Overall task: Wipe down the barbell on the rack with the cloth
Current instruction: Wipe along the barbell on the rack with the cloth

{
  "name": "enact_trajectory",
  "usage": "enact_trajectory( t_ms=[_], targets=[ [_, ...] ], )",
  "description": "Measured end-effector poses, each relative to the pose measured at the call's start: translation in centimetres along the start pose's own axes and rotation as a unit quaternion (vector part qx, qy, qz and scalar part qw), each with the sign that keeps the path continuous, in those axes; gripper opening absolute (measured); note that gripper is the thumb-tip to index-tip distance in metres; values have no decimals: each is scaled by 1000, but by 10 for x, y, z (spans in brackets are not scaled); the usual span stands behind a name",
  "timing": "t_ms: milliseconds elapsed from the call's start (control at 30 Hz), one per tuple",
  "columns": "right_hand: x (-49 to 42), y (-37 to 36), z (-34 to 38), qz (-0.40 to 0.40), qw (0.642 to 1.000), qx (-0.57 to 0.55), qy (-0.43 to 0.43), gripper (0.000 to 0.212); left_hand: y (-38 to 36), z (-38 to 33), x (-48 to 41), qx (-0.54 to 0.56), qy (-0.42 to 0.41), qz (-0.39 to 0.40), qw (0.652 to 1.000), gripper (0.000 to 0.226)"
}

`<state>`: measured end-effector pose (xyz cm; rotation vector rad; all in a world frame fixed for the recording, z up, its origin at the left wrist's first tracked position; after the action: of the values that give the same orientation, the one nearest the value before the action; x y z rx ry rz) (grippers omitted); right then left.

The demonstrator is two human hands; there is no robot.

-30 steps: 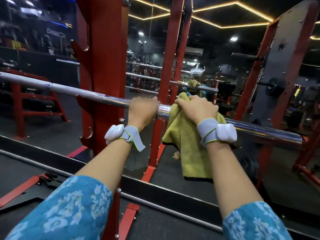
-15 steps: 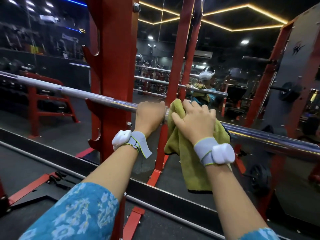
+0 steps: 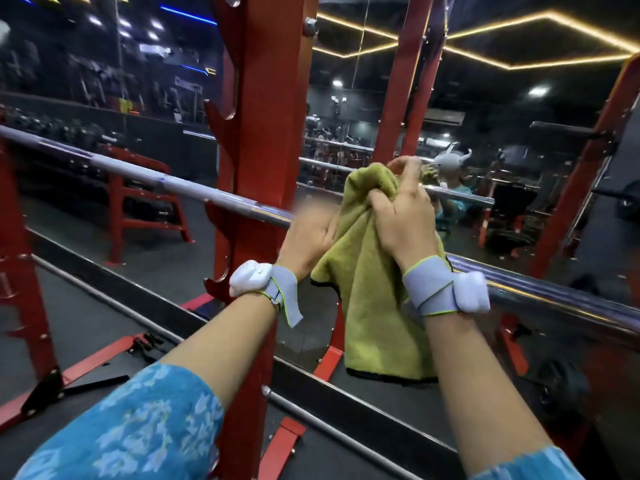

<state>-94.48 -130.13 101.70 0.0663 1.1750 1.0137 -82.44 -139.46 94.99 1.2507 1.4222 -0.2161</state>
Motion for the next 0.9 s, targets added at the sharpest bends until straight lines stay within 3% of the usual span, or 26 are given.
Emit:
enact_trajectory(
  t_ms=[133, 267, 400, 667, 900],
  targets=[
    [-13, -28, 7, 29, 999, 16, 14, 47, 30, 34, 4, -76, 44, -68, 994, 48],
    [-6, -51, -3, 64, 983, 169, -21, 38, 55, 63, 9, -112, 89, -64, 988, 49],
    [3, -55, -6, 79, 962, 250, -75, 50, 73, 86, 19, -140, 143, -44, 979, 51],
    [16, -63, -3, 78, 937, 340, 8, 55, 74, 94, 24, -136, 104, -40, 984, 38],
    [17, -72, -4, -2, 927, 372, 41, 46, 78, 109, 12, -152, 97, -5, 984, 44]
  ],
)
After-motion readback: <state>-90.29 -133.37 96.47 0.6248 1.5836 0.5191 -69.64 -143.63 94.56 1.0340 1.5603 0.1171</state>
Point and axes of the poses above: each hand's wrist, its own x-axis away from the middle knuckle, its own y-axis out of the back of the hand, z = x × y, the point moved 2 cm from there along -x, towards the middle knuckle, and after that the axes turned 9 degrees about z, right-handed, at the moved point
